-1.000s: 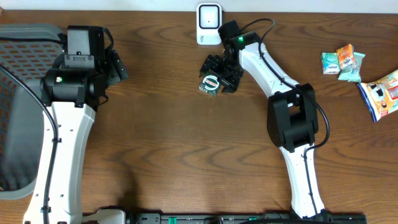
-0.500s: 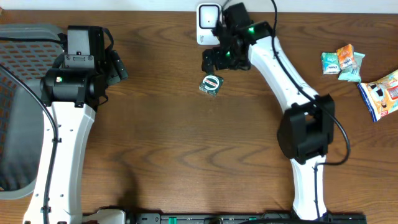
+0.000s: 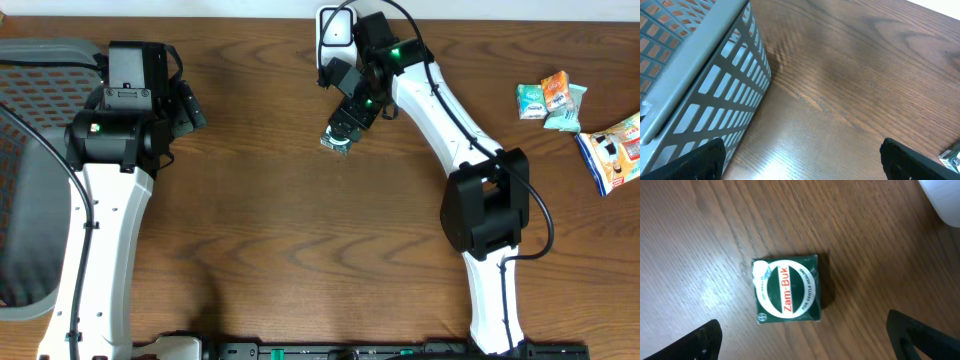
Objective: Scan the item barcode
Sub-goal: 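Lift the Zam-Buk tin and turn it toward the scanner face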
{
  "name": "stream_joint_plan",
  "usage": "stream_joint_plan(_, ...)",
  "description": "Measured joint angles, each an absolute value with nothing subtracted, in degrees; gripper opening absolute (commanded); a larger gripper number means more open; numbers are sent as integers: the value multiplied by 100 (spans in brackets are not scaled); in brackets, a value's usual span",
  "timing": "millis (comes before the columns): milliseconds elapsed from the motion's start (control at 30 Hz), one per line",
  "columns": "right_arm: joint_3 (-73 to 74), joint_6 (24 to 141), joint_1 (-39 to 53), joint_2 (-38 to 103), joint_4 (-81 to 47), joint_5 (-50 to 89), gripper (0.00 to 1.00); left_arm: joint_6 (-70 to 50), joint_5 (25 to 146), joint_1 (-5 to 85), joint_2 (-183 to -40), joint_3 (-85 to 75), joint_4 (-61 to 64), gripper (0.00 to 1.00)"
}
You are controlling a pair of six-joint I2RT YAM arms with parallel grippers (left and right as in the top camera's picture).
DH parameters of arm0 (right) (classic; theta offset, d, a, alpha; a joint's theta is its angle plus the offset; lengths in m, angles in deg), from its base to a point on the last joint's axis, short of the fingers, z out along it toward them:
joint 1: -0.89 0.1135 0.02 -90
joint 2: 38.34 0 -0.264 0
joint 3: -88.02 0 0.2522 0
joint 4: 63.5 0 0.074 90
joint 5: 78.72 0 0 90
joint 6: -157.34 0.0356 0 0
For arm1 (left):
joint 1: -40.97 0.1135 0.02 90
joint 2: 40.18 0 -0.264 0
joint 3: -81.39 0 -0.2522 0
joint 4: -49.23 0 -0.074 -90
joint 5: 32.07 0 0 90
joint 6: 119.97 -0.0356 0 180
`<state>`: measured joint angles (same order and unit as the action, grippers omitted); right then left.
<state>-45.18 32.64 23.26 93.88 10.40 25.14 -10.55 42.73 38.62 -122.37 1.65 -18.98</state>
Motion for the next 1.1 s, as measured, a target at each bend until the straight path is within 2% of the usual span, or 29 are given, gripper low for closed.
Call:
stream_joint_plan(333,-4516,2458,2265,9718,793,2694,99,-1055,4273,3862,-12237,165,-1898,98)
stream_joint_plan(800,-4513,2274,2267,10092,610,2602,95,-1055,4273,3862,-12237,165,-1898,98)
stream_joint_plan(1100,-4492,2270,2326,10092,688,2584,99,-1055,4273,3862,-12237,165,-1898,98)
